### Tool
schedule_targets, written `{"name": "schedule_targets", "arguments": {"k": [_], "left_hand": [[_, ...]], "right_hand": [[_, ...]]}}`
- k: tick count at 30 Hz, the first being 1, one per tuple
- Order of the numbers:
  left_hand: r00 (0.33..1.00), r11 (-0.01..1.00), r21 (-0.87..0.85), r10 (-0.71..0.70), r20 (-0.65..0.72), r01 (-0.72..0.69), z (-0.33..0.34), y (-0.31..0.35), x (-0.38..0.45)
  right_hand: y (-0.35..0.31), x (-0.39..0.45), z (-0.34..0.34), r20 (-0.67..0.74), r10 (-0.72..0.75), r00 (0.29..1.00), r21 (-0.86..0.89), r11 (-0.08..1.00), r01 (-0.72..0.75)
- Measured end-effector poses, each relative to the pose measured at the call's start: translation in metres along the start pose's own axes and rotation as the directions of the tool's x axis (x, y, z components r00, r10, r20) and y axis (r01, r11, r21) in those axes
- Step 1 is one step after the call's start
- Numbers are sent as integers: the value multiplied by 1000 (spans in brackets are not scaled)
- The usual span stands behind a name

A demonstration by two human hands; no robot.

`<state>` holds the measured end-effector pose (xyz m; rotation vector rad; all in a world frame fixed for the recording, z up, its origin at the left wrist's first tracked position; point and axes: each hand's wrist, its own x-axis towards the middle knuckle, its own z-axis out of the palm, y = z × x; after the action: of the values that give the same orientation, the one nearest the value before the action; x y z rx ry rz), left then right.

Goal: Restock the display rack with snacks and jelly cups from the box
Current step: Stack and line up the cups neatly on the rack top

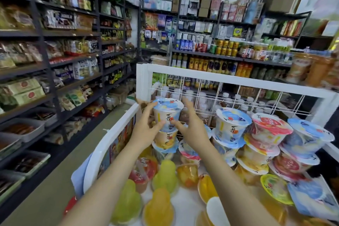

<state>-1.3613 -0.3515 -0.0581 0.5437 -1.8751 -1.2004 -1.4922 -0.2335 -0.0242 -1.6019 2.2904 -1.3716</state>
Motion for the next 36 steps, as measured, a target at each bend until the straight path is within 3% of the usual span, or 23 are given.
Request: {"name": "schedule_targets", "arguments": {"k": [9, 17, 21, 24, 27, 30, 33, 36], "left_hand": [[998, 966, 252, 55, 27, -60, 1, -8, 6], [998, 864, 500, 40, 47, -58, 2, 5, -3], [984, 799, 589, 174, -32, -122, 21, 23, -45], [971, 781, 577, 208, 119, -238, 44, 27, -88], [937, 731, 607, 130, 324, -311, 66, 12, -119], [930, 615, 712, 106, 352, -339, 78, -2, -140], [939, 536, 784, 56, 339, -314, 79, -3, -147], [937, 501, 814, -15, 348, -294, 79, 2, -146]], "right_hand": [[14, 15, 20, 28, -100, 995, -135, 986, 103], [8, -2, 0, 96, -126, 987, -108, 985, 136], [13, -43, -34, 20, -91, 996, -88, 992, 93], [33, -78, -57, -28, -105, 994, -87, 991, 103], [55, -114, -67, 57, -77, 995, -98, 992, 82], [71, -147, -64, 192, -70, 979, -86, 992, 88], [85, -173, -47, 196, -134, 971, -161, 973, 167], [93, -192, -39, 185, -106, 977, -325, 932, 162]]}}
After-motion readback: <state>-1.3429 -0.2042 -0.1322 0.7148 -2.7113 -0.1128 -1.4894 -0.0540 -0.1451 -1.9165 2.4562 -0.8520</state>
